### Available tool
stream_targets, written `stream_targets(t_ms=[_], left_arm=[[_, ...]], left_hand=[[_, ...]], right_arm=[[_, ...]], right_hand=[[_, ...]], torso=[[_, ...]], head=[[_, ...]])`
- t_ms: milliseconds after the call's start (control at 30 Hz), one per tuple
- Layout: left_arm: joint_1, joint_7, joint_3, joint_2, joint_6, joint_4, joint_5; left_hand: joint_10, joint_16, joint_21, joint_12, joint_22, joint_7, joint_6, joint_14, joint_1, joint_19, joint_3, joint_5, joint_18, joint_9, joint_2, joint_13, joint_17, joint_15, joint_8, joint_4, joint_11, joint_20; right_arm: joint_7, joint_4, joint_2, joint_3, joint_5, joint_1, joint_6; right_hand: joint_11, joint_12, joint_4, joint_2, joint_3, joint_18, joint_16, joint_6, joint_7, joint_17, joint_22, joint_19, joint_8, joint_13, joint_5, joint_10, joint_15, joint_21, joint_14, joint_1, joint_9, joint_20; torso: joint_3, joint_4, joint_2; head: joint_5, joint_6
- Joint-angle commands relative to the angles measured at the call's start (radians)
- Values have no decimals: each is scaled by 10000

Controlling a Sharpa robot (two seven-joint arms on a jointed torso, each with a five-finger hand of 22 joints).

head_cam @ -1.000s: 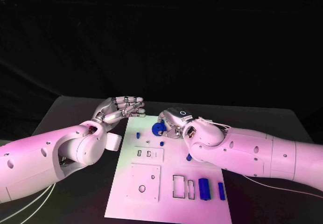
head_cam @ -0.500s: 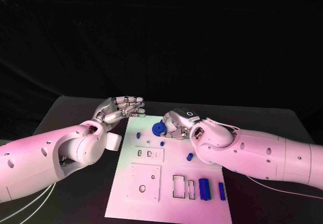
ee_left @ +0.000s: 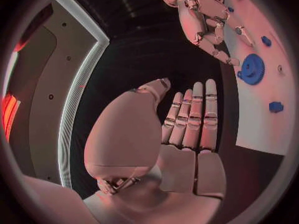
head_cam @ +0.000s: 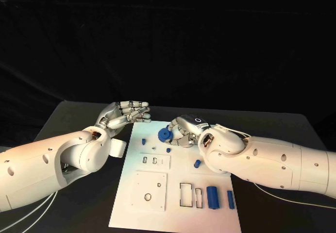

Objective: Assemble the parts on the task board

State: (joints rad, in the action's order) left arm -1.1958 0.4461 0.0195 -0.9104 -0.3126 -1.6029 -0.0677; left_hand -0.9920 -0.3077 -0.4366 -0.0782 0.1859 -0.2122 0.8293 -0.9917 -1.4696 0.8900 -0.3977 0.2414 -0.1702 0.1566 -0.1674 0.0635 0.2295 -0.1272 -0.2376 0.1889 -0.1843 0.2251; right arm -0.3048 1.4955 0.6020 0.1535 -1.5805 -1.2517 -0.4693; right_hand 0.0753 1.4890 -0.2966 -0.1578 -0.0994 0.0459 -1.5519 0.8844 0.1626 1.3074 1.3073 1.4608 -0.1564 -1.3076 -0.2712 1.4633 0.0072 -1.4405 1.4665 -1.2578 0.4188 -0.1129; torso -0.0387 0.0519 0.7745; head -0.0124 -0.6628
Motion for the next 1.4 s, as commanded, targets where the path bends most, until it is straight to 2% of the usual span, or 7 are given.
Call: stream_targets(t_ms=[33, 200, 500, 833, 1133, 1233, 1400], left_arm=[[-10, 53, -4, 25, 185, -8, 22], [-9, 49, -4, 26, 185, -10, 22], [-10, 38, -4, 26, 192, -18, 22], [-10, 27, -4, 0, 189, -17, 22], [-9, 31, -4, -3, 203, 44, 22], [-7, 32, -2, -4, 204, 112, 22], [-3, 41, 2, -12, 206, 172, 22]], left_hand=[[-15, 35, -31, 67, -15, -287, -6, 7, 59, -56, -55, -59, -101, -9, 0, 13, 8, -52, 52, 6, -21, 13], [-15, 35, -31, 67, -15, -287, -6, 7, 59, -56, -55, -59, -101, -9, 0, 13, 8, -52, 52, 6, -21, 13], [-15, 35, -31, 67, -15, -287, -6, 7, 59, -56, -55, -59, -101, -9, 0, 13, 8, -52, 52, 6, -21, 13], [-15, 35, -31, 67, -15, -287, -6, 7, 59, -56, -55, -59, -101, -9, 0, 13, 8, -52, 52, 6, -21, 13], [-15, 35, -31, 67, -15, -287, -6, 7, 59, -56, -55, -59, -101, -9, 0, 13, 8, -52, 52, 6, -21, 13], [-15, 35, -31, 67, -15, -287, -6, 7, 59, -56, -55, -59, -101, -9, 0, 13, 8, -52, 52, 6, -21, 13], [-15, 35, -31, 67, -15, -287, -6, 7, 59, -56, -55, -59, -101, -9, 0, 13, 8, -52, 52, 6, -21, 13]], right_arm=[[153, -95, -91, 0, 232, -5, 280], [175, -318, -258, 0, 303, -6, 438], [176, -679, -555, 2, 420, 2, 767], [127, -606, -373, 3, 334, 4, 554], [638, 603, 885, -7, 591, -127, -781], [1037, 1234, 1724, -10, 1259, -310, -938], [1666, 1656, 2745, -12, 2482, -458, -852]], right_hand=[[21, 29, 17, 11, -2, -52, -45, 74, -18, 1946, 1297, 92, 41, -1806, 2, 487, -2, -38, 904, 60, 9, -15], [22, 33, 19, 29, -10, -49, -44, 69, -17, 1942, 1289, 85, 49, -1811, 0, 490, -3, -29, 904, 68, 8, -15], [24, 20, 25, 61, -29, -43, -44, 54, -13, 1941, 1268, 69, 67, -1797, -1, 480, -2, -8, 904, 78, 5, -13], [24, 18, 26, 68, -35, -40, -42, 52, -12, 1930, 1261, 63, 71, -1795, -1, 479, -2, -1, 902, 79, 4, -13], [-2, 30, 94, -18, -300, -41, -37, 159, -40, 1900, 1279, 68, 137, -1812, 14, 491, -23, 5, 895, -419, 29, 7], [-18, 7, 128, -106, -445, -19, -17, 244, -54, 1813, 1215, 10, 163, -1793, 21, 476, -36, 86, 876, -775, 49, 19], [-45, -147, 207, -268, -678, 58, 46, 367, -74, 1572, 975, -197, 208, -1649, 26, 364, -61, 361, 821, -1365, 70, 44]], torso=[[-17, -10, 10], [-22, -32, 18], [-10, 10, 19], [2, -40, 16], [6, -52, -18], [26, -94, -40], [79, -213, -71]], head=[[15, 13], [10, 4], [0, -43], [59, -36], [-24, 20], [-68, 32], [-42, 32]])
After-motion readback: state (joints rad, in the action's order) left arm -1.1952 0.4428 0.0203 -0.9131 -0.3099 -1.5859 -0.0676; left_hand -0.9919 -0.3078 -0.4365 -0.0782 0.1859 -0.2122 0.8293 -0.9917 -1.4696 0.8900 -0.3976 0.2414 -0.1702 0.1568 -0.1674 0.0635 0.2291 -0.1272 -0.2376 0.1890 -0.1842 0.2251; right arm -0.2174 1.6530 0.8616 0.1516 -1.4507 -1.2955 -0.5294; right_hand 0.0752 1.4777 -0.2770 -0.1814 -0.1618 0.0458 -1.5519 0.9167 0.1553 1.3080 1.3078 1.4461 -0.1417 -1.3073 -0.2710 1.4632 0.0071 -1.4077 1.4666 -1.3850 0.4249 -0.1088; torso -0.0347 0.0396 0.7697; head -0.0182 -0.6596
